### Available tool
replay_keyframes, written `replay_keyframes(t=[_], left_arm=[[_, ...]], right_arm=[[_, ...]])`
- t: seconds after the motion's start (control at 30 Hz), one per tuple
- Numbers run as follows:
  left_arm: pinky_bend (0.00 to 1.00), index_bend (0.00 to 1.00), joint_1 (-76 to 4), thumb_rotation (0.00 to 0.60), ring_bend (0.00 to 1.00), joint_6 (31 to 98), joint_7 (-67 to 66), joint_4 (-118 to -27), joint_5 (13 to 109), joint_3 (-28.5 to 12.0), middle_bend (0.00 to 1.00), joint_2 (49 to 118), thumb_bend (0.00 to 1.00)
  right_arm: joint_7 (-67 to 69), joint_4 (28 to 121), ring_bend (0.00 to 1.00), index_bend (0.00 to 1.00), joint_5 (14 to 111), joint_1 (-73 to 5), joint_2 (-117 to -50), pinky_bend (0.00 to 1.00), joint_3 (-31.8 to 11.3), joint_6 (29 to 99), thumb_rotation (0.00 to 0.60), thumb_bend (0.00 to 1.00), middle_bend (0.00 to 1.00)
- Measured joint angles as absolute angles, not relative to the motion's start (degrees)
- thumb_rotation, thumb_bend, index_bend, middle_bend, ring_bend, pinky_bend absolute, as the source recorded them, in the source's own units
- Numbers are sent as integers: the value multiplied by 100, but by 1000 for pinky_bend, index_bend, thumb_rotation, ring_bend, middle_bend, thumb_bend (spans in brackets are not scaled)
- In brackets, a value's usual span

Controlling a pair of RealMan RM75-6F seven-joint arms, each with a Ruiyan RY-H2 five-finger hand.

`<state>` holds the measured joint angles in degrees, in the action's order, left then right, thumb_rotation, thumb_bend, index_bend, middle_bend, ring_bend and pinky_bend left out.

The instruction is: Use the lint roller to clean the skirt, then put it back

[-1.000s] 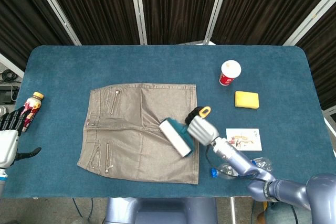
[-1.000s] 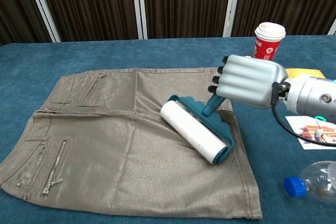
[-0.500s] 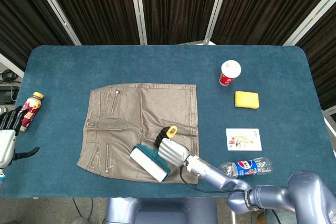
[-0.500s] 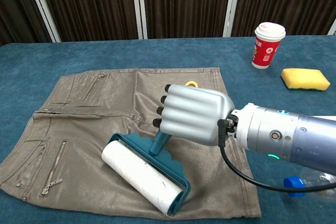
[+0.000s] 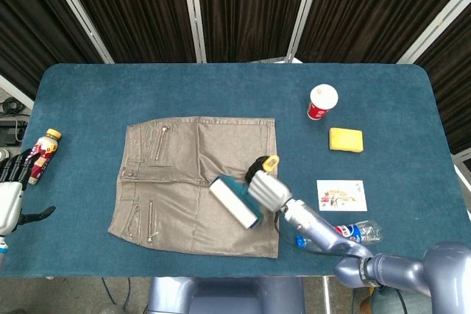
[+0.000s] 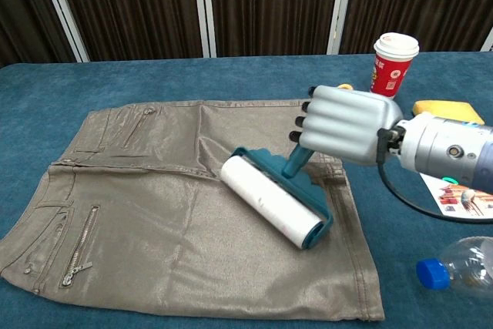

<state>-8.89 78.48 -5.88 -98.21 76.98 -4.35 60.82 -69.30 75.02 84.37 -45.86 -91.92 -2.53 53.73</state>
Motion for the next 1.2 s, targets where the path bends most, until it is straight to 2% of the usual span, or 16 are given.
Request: replay_keyframes(t=[0.4,0.67,0.7,0.77,0.8,0.83,0.87,0.9,0.93,1.2], left_arm=[[0,0,-908,600,0,7831,-731,-9837,7672,-426,0,6149,0],[0,0,-891,600,0,7872,-708,-9874,7721,-412,0,6128,0],[0,0,-887,600,0,7881,-698,-9879,7731,-410,0,6122,0],[0,0,-880,600,0,7896,-676,-9890,7752,-408,0,6107,0],[0,0,-877,600,0,7900,-666,-9893,7757,-407,0,6103,0],[0,0,-876,600,0,7903,-657,-9895,7765,-406,0,6099,0],[0,0,-874,600,0,7904,-649,-9898,7774,-403,0,6095,0],[0,0,-873,600,0,7904,-639,-9903,7789,-396,0,6090,0],[0,0,-871,600,0,7904,-633,-9907,7800,-390,0,6086,0],[0,0,-833,600,0,7974,-525,-9974,7955,-341,0,6018,0]], right_arm=[[-5888,6446,385,475,7666,-4069,-8881,430,-375,5532,600,981,499],[-5560,6257,385,462,7296,-3778,-8853,431,-416,5593,600,967,499],[-5560,6259,378,410,7266,-3743,-8854,432,-412,5618,600,908,495],[-5610,6289,324,201,7230,-3668,-8852,433,-386,5695,600,617,422],[-5630,6329,261,78,7210,-3634,-8850,425,-375,5725,600,359,332],[-5626,6372,188,10,7193,-3605,-8847,404,-371,5746,600,150,233],[-5615,6427,144,0,7167,-3573,-8844,383,-370,5771,600,61,178],[-5602,6518,97,0,7123,-3533,-8837,345,-373,5807,600,4,119],[-5598,6596,68,0,7087,-3503,-8829,309,-378,5838,600,0,84],[-5512,7533,0,0,6921,-3260,-8538,213,-453,6239,600,0,0]])
